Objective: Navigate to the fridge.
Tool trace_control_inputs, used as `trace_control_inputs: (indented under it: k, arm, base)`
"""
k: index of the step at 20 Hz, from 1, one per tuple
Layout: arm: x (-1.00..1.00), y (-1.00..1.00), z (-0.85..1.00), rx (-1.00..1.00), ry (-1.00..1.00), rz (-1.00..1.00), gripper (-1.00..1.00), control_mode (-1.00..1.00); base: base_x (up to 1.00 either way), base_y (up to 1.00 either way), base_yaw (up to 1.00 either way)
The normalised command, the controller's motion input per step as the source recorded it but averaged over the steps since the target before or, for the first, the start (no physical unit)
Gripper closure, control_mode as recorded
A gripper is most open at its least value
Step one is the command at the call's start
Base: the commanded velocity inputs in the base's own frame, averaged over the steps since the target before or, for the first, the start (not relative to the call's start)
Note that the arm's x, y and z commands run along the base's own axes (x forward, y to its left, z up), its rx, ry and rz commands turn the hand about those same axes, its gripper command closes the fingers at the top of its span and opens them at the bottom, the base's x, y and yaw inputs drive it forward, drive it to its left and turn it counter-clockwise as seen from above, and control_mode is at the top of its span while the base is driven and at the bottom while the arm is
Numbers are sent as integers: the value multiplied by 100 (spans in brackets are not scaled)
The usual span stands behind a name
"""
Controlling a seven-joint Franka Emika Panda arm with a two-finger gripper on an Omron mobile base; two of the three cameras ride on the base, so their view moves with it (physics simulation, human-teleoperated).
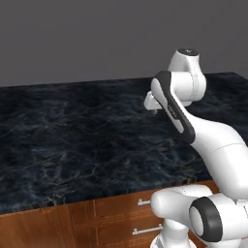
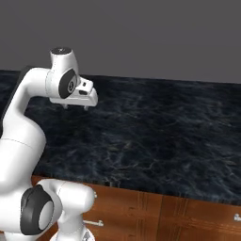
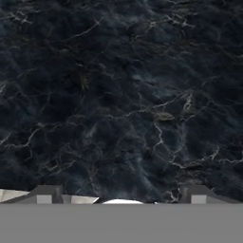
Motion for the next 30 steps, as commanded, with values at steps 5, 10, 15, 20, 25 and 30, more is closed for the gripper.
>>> trace_control_inputs:
  k: [5, 10, 15, 20, 25, 30]
  arm:
    - [0, 0, 0, 0, 0, 0, -100, 100]
    - [0, 0, 0, 0, 0, 0, -100, 100]
    - [0, 0, 0, 0, 0, 0, -100, 100]
    - [0, 0, 0, 0, 0, 0, -100, 100]
    - [0, 0, 0, 0, 0, 0, -100, 100]
    - [0, 0, 0, 0, 0, 0, -100, 100]
  base:
    - [0, 0, 0]
    - [-1, 0, 4]
    - [-8, 21, 47]
    - [-2, 51, 56]
    - [0, 53, 68]
    - [0, 46, 71]
